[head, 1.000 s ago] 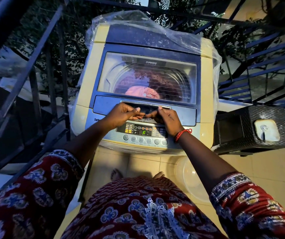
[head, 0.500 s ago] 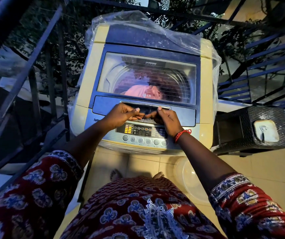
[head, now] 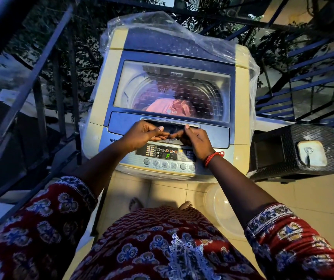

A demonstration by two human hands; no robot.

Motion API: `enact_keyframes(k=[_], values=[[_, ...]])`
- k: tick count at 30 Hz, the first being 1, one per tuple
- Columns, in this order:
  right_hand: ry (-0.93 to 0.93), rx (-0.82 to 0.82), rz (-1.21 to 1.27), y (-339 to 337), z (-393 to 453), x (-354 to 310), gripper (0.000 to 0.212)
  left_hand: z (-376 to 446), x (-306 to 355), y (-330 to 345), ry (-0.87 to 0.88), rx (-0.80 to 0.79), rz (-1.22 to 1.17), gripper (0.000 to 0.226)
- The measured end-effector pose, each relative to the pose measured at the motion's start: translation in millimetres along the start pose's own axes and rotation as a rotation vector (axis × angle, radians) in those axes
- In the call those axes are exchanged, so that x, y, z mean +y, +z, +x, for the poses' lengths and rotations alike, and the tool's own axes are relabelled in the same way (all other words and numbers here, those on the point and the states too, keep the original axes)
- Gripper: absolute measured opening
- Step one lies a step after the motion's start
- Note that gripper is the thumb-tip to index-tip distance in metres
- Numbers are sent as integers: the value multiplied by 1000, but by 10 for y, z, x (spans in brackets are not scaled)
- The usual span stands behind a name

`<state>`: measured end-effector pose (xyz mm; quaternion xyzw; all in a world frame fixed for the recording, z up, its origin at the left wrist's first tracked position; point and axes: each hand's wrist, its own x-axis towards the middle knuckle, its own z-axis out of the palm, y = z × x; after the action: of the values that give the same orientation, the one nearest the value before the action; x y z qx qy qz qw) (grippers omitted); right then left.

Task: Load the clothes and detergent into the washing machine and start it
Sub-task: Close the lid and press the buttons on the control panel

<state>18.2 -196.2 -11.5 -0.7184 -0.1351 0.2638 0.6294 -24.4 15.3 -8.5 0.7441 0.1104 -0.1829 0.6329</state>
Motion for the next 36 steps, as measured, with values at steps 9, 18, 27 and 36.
enact_keyframes(k=[9,18,27,36], values=[[-17,3,-24,-7,9,18,45,-1,13,3,8,17,20,28],[-16,0,-12,-6,14,35,47,0,19,9,25,12,33,38],[-12,4,-33,-8,4,17,47,6,7,1,11,19,53,35],[-21,0,-14,-2,18,49,47,4,8,10,8,12,12,47]])
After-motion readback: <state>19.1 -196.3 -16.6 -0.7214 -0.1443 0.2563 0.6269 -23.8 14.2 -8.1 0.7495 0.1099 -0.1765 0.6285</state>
